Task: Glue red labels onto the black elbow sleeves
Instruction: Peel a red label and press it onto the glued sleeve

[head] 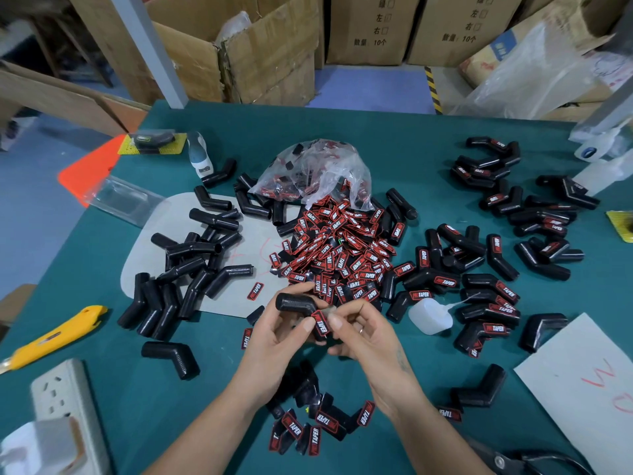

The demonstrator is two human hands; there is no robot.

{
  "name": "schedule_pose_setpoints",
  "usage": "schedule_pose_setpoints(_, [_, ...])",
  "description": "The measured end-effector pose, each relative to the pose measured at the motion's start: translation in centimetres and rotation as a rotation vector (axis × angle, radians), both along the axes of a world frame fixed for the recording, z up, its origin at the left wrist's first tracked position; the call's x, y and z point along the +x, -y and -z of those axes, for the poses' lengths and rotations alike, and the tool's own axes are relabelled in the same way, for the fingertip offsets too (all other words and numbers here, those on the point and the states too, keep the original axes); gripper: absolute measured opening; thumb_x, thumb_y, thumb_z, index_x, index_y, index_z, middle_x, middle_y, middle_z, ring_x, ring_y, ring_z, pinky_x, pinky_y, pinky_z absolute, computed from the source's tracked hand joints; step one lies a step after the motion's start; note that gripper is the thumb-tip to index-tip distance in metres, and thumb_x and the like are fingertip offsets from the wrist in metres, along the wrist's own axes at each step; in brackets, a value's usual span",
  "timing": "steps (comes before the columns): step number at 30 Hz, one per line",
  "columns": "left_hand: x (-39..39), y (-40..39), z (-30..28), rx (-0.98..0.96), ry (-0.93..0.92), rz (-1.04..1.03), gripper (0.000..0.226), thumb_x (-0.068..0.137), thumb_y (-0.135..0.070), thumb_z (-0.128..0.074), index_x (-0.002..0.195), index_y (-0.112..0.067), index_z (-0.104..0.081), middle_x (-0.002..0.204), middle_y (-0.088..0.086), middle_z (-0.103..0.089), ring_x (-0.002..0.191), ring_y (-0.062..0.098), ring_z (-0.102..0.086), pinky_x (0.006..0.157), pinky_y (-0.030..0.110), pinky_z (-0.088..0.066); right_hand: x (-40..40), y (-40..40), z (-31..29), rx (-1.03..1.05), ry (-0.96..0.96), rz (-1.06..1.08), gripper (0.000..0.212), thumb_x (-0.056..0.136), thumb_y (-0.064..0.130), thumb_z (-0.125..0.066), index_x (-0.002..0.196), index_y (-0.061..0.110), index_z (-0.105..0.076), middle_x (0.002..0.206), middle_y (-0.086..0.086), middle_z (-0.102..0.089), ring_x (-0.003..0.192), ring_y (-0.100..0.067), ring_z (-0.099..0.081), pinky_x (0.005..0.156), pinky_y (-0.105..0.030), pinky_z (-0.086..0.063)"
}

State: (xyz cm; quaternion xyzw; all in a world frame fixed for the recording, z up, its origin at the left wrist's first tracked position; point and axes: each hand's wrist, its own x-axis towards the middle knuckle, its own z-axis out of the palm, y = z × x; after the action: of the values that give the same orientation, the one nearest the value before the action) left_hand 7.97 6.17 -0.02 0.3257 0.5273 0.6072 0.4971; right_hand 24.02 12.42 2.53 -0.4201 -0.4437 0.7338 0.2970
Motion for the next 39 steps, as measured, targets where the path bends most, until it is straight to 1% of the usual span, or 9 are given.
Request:
schedule_pose_setpoints(5, [0.0,-0.3,0.1,0.009,0.185,-0.072,0.058,0.092,-0.034,-0.082,0.144,-0.024,-0.058,0.136,0.016,-0.067,0.123,0.035,-0.067,0.097,0.052,-0.058,0.2,-0.1,0.3,0.002,0.07,0.01,0.02,0.092,0.04,-0.071,0.085,0.021,-0.071,0.084,0.007,-0.069,0.085,-0.011,-0.066,0.084,-0.043,-0.061])
schedule_pose_setpoints(11, [0.3,-0.5,-0.1,0.045,0.344,-0.149,0.058,0.09,-0.016,-0.078,0.145,-0.021,-0.059,0.136,0.02,-0.067,0.122,0.038,-0.068,0.096,0.04,-0.058,-0.2,1.0,0.7,0.009,0.053,0.025,0.018,0.1,0.033,-0.068,0.098,0.017,-0.075,0.086,0.003,-0.065,0.08,-0.007,-0.063,0.083,-0.045,-0.059])
schedule_pose_setpoints(16, [0.6,-0.5,-0.2,0.036,0.389,-0.189,0.053,0.088,-0.011,-0.08,0.138,-0.024,-0.066,0.137,0.017,-0.068,0.124,0.032,-0.069,0.091,0.032,-0.06,-0.4,1.1,0.6,0.013,-0.046,0.052,0.019,0.094,0.033,-0.072,0.105,0.02,-0.081,0.101,-0.007,-0.071,0.085,-0.008,-0.062,0.078,-0.028,-0.057])
schedule_pose_setpoints(18, [0.7,-0.5,-0.2,0.032,0.376,-0.18,0.05,0.088,-0.012,-0.081,0.135,-0.022,-0.068,0.136,0.017,-0.069,0.123,0.033,-0.07,0.092,0.034,-0.06,-0.5,1.0,0.7,0.046,-0.036,0.064,0.017,0.087,0.028,-0.078,0.102,0.02,-0.082,0.102,-0.015,-0.067,0.083,-0.008,-0.062,0.074,-0.025,-0.055])
schedule_pose_setpoints(21, [1.1,-0.4,-0.2,-0.004,0.306,-0.139,0.047,0.085,-0.02,-0.082,0.13,-0.02,-0.069,0.136,0.017,-0.069,0.118,0.033,-0.071,0.095,0.038,-0.059,-0.6,0.9,1.2,0.069,-0.013,0.121,0.017,0.081,0.03,-0.087,0.095,0.022,-0.082,0.093,-0.012,-0.064,0.078,-0.009,-0.06,0.069,-0.021,-0.052])
schedule_pose_setpoints(25, [1.5,-0.3,-0.5,-0.029,0.209,-0.093,0.041,0.086,-0.025,-0.081,0.126,-0.022,-0.071,0.13,0.016,-0.072,0.113,0.03,-0.073,0.089,0.036,-0.061,-0.3,0.7,1.7,0.102,-0.001,0.163,0.011,0.083,0.026,-0.083,0.091,0.018,-0.082,0.097,-0.022,-0.067,0.076,-0.011,-0.067,0.067,-0.021,-0.052])
schedule_pose_setpoints(31, [1.5,-0.2,-0.7,-0.069,0.139,-0.105,0.037,0.081,-0.028,-0.083,0.117,-0.022,-0.075,0.113,0.017,-0.076,0.098,0.023,-0.074,0.077,0.029,-0.06,-0.4,0.7,1.7,0.11,0.021,0.161,0.008,0.081,0.027,-0.083,0.086,0.022,-0.082,0.093,-0.015,-0.065,0.076,-0.011,-0.062,0.067,-0.019,-0.052])
schedule_pose_setpoints(34, [1.6,-0.1,-0.7,-0.067,0.141,-0.108,0.035,0.083,-0.028,-0.081,0.116,-0.02,-0.075,0.113,0.017,-0.076,0.099,0.025,-0.074,0.078,0.029,-0.06,-0.4,0.7,1.6,0.111,0.015,0.164,0.008,0.079,0.028,-0.083,0.084,0.022,-0.082,0.09,-0.006,-0.066,0.074,-0.009,-0.061,0.066,-0.019,-0.051])
schedule_pose_setpoints(39, [1.6,-0.1,-0.6,-0.075,0.15,-0.112,0.036,0.084,-0.029,-0.08,0.118,-0.02,-0.074,0.114,0.019,-0.076,0.102,0.027,-0.074,0.08,0.029,-0.06,-0.3,0.6,1.8,0.112,0.013,0.166,0.012,0.081,0.031,-0.085,0.086,0.021,-0.082,0.091,-0.009,-0.065,0.077,-0.01,-0.062,0.067,-0.019,-0.052])
